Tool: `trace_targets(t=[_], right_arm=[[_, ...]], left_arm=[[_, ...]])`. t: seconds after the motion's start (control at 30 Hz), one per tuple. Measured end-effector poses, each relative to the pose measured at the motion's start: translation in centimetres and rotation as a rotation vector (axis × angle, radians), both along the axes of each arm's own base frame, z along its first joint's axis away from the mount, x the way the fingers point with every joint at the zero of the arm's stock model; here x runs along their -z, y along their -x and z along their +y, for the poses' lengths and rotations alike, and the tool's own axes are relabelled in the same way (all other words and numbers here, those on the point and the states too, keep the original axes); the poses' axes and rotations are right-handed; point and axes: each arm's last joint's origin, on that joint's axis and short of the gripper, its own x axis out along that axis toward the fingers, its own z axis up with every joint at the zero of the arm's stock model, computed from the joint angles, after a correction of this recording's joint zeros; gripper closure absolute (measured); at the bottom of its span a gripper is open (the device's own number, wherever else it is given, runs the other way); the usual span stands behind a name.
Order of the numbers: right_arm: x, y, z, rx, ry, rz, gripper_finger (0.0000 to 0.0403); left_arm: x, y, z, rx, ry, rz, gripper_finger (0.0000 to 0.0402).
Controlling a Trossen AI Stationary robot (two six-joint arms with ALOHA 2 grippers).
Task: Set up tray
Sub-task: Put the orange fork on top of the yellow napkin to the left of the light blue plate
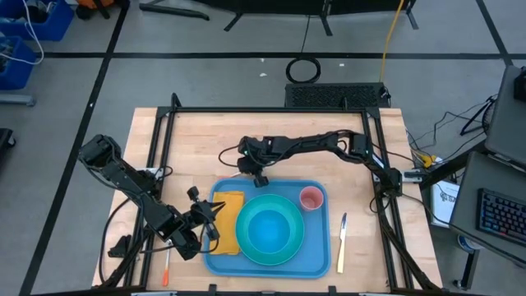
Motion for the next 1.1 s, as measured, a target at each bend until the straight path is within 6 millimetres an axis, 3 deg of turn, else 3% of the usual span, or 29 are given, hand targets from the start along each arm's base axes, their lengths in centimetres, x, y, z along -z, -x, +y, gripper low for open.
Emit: trace_targets(t=[0.53, 1.1], right_arm=[[-3.7, 0.4, 1.4, -0.008, 0.162, -0.038, 0.0402], [-9.7, 2.6, 9.0, -0.049, 0.599, 0.006, 0.0402]], left_arm=[[0.0, 0.0, 0.0, -0.009, 0.025, -0.012, 0.0376], [0.0, -0.2, -0.9, 0.023, 0.219, -0.026, 0.0376]])
